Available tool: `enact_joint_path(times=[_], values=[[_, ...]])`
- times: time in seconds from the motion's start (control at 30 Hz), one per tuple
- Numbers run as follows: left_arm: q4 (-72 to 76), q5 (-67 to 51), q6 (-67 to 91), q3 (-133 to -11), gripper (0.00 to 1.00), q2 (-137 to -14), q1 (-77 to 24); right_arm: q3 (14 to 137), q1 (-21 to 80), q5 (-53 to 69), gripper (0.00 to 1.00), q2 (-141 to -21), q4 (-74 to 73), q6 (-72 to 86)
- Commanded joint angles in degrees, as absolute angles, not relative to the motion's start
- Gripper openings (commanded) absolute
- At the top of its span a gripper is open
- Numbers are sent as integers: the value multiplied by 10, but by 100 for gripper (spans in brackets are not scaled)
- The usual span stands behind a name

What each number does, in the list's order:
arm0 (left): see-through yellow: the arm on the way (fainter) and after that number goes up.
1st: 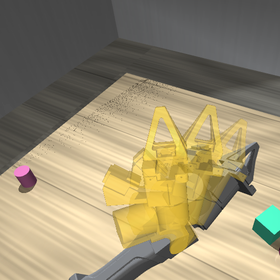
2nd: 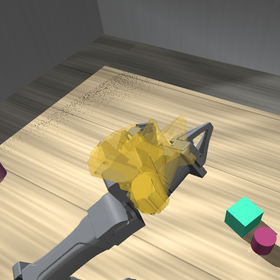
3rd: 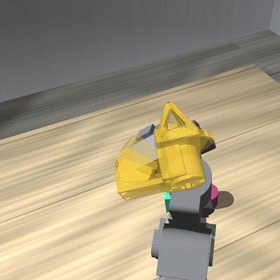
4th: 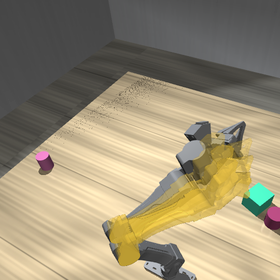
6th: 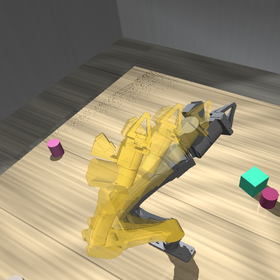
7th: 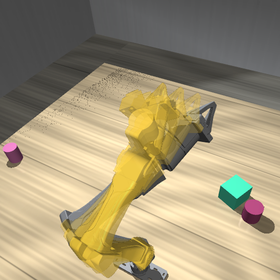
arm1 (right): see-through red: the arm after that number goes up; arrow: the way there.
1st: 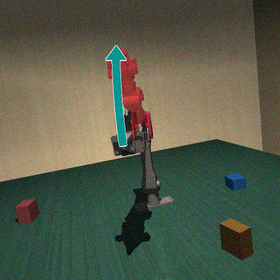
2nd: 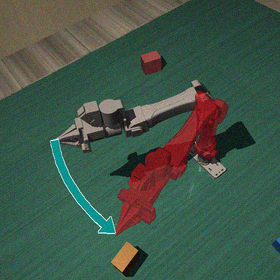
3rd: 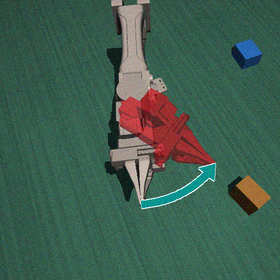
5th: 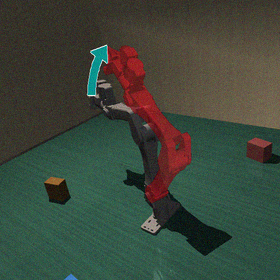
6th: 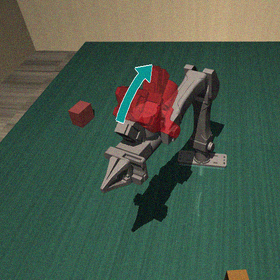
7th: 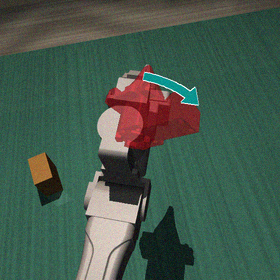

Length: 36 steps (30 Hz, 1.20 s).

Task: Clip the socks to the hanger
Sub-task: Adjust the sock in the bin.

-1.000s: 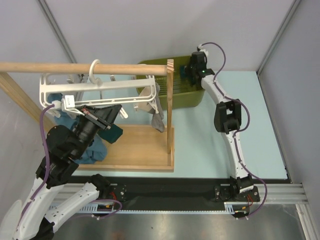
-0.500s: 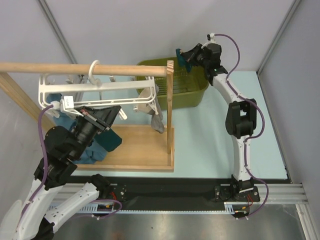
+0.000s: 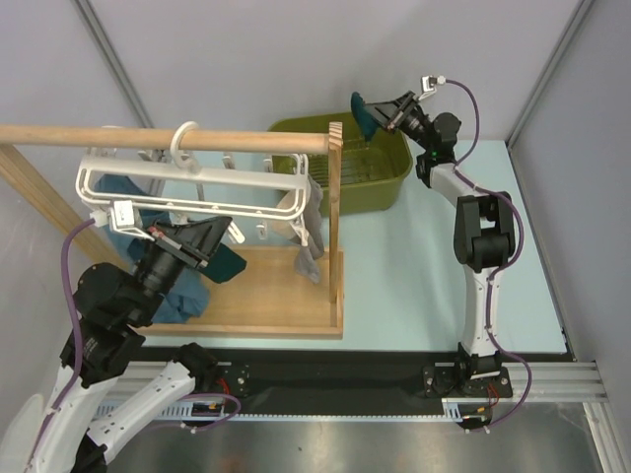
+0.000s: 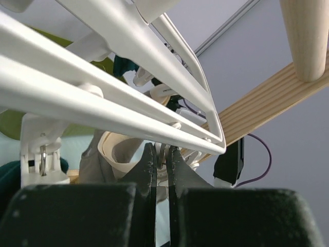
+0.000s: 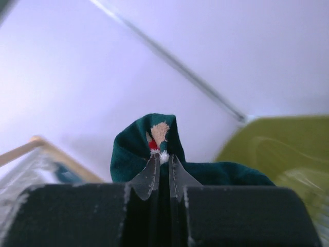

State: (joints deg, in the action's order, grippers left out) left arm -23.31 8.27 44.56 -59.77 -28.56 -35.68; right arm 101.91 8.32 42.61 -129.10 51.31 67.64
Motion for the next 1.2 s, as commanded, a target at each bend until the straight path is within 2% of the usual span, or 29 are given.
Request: enact_joint_path(times=[0.0,0.07,0.17,0.2,0.23,0.27,0.3,0.33,0.4,0.43,0.63,0.8,0.97,1.07,1.1,1.17], values=[[-340,73,451,-577,0,-288,-359,1052,76,473,0,-1297,763,834],[-338,73,452,-577,0,-288,-360,1084,75,483,1,-1320,807,857],[-336,75,453,-574,0,-288,-359,1053,83,509,0,-1264,689,731],[-336,76,453,-574,0,-287,-360,1036,85,500,0,-1237,533,663],[-334,76,453,-573,0,-287,-360,1022,89,450,0,-1212,437,497],[-334,76,454,-573,0,-287,-360,1027,101,413,0,-1170,346,420],[-333,75,454,-573,0,-287,-360,1043,109,372,0,-1160,185,358],[-334,75,454,-572,0,-287,-359,1059,116,286,0,-1154,126,271],[-333,75,456,-572,0,-288,-360,1104,134,210,0,-1156,17,232],[-334,75,456,-571,0,-288,-360,1114,138,137,0,-1158,-3,221],[-333,75,454,-574,0,-299,-359,1184,163,-43,0,-1192,-116,211],[-330,76,454,-573,0,-308,-360,1257,170,-84,0,-1260,-194,243],[-323,76,462,-568,0,-313,-360,1245,179,-76,0,-1319,-133,240],[-322,83,466,-564,0,-314,-360,1258,188,-76,8,-1355,-96,238],[-320,83,467,-563,0,-315,-360,1261,190,-88,13,-1364,-91,241],[-322,90,469,-563,0,-318,-360,1263,195,-106,15,-1384,-80,238]])
